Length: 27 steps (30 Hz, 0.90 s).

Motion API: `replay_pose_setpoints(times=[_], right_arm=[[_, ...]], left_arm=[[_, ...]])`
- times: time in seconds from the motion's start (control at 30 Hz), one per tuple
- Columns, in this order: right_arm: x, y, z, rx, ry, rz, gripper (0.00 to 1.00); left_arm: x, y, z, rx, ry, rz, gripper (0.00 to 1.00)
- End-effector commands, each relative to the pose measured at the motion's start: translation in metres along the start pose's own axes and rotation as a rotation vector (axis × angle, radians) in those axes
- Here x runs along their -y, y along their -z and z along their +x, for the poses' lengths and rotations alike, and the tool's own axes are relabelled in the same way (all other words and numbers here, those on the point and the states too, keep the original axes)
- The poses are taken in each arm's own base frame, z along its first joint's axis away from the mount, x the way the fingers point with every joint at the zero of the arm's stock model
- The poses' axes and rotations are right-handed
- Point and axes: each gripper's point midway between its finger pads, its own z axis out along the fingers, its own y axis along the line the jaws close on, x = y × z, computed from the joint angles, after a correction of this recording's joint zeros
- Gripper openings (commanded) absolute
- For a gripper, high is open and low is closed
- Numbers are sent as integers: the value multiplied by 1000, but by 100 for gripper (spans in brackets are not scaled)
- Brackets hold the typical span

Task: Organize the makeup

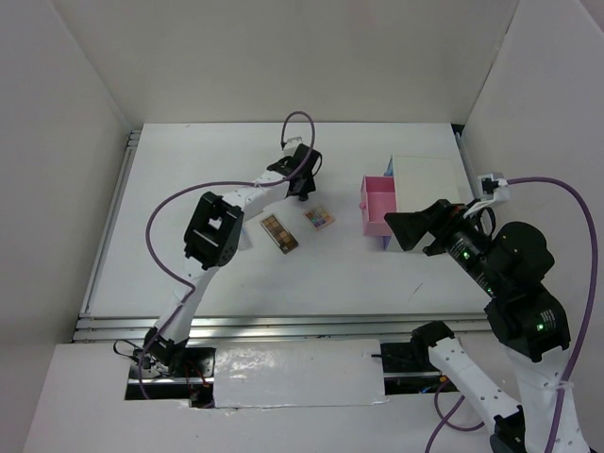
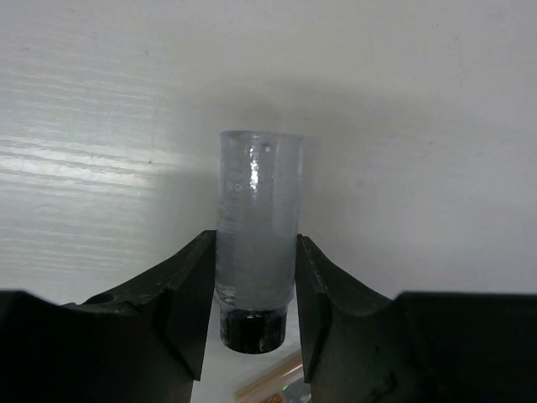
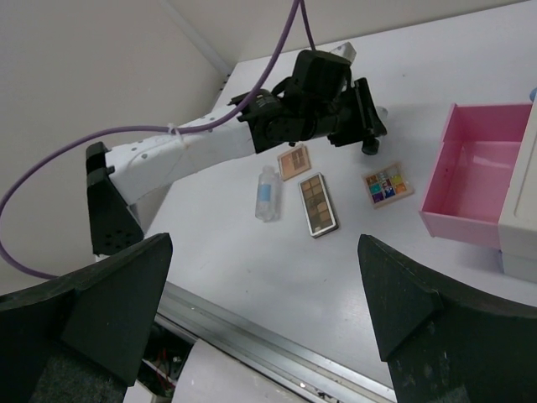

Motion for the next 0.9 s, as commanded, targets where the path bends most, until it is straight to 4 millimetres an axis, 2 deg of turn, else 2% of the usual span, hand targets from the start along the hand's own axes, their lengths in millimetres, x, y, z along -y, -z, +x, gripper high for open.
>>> replay_pose_setpoints(times=[0.0, 0.03, 0.07, 0.1, 0.17, 0.2, 0.23, 0.27, 0.3, 0.37, 0.47, 0.5, 0.57, 0.6, 0.63, 0.7, 0.73, 0.77, 0.83, 0.87], right_arm=[[-7, 3, -11, 40, 20, -24, 99], [-6, 4, -12, 44, 22, -20, 99], [-6, 5, -14, 52, 22, -16, 99], [-6, 6, -14, 56, 23, -16, 99], [-5, 7, -15, 64, 21, -8, 99], [-5, 6, -16, 65, 20, -6, 99], [-4, 6, -16, 69, 17, -3, 99], [-3, 5, -17, 71, 16, 3, 99], [-4, 5, -18, 72, 12, 5, 99], [-4, 5, -20, 78, 5, 6, 99], [-7, 8, -29, 116, -15, 8, 100], [-6, 9, -32, 129, -26, 17, 100], [-8, 12, -36, 145, -34, 16, 100], [-8, 12, -37, 147, -37, 16, 100], [-8, 12, -38, 151, -38, 16, 100], [-8, 11, -36, 140, -42, 17, 100], [-8, 12, -36, 139, -41, 20, 100], [-8, 12, -35, 134, -41, 17, 100], [-8, 14, -36, 138, -41, 18, 100], [-8, 16, -36, 141, -39, 22, 100]], left_arm=[[35, 60, -75, 170, -63, 196, 0], [34, 68, -76, 179, -84, 214, 0], [38, 82, -88, 218, -118, 246, 0], [45, 115, -118, 301, -92, 292, 0], [43, 138, -126, 333, -112, 323, 0], [48, 170, -143, 371, -94, 378, 0], [47, 179, -141, 365, -91, 399, 0], [50, 203, -151, 383, -68, 446, 0], [58, 210, -140, 336, -51, 508, 0], [71, 233, -134, 296, -27, 608, 0], [103, 257, -104, 197, 7, 750, 0], [115, 264, -87, 163, 8, 780, 0], [133, 277, -77, 143, 55, 839, 0], [144, 282, -61, 118, 60, 866, 0], [154, 289, -61, 125, 89, 906, 0], [169, 287, -43, 94, 98, 922, 0], [177, 290, -44, 95, 104, 936, 0], [181, 279, -35, 71, 114, 921, 0], [191, 280, -29, 55, 131, 930, 0], [194, 273, -22, 40, 132, 917, 1]])
